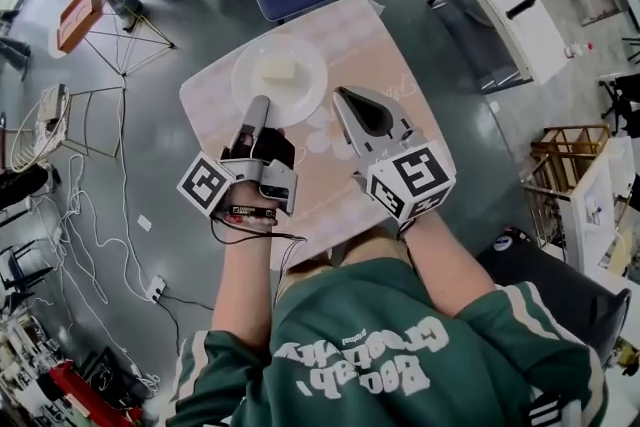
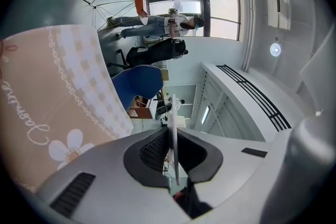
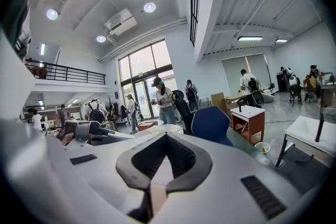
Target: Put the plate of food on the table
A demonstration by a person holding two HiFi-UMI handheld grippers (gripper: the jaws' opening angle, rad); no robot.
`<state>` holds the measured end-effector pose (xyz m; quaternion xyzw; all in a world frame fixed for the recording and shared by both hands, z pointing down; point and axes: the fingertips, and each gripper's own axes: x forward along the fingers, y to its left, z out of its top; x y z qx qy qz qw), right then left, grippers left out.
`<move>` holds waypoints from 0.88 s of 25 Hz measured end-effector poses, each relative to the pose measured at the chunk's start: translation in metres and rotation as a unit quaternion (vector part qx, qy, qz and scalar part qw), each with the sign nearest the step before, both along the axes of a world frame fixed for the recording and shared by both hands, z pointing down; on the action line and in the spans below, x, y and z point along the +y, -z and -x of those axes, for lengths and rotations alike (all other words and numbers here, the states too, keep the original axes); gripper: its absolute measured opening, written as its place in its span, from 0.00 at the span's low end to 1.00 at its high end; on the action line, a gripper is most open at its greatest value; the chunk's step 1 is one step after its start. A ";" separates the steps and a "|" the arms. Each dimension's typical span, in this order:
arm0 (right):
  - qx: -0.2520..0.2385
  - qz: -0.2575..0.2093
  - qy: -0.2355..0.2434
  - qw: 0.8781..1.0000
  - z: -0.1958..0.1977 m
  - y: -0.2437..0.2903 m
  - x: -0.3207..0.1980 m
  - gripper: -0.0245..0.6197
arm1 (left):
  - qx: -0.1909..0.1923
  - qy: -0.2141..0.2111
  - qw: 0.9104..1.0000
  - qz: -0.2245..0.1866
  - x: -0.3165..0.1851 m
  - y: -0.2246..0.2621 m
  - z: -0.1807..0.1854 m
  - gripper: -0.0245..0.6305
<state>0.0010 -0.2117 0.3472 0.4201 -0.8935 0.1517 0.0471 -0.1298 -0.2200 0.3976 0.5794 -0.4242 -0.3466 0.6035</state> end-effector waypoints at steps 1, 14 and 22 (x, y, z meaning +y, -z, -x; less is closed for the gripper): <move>0.000 0.003 0.001 1.000 -0.001 -0.004 -0.004 0.06 | -0.001 -0.001 1.000 0.001 -0.003 -0.003 -0.001 0.08; -0.007 0.034 0.011 0.999 -0.001 -0.051 -0.044 0.06 | -0.015 -0.003 1.000 0.027 -0.031 -0.058 -0.007 0.08; -0.015 0.018 0.006 1.000 -0.005 -0.073 -0.064 0.06 | -0.029 0.000 0.999 0.037 -0.046 -0.092 -0.007 0.08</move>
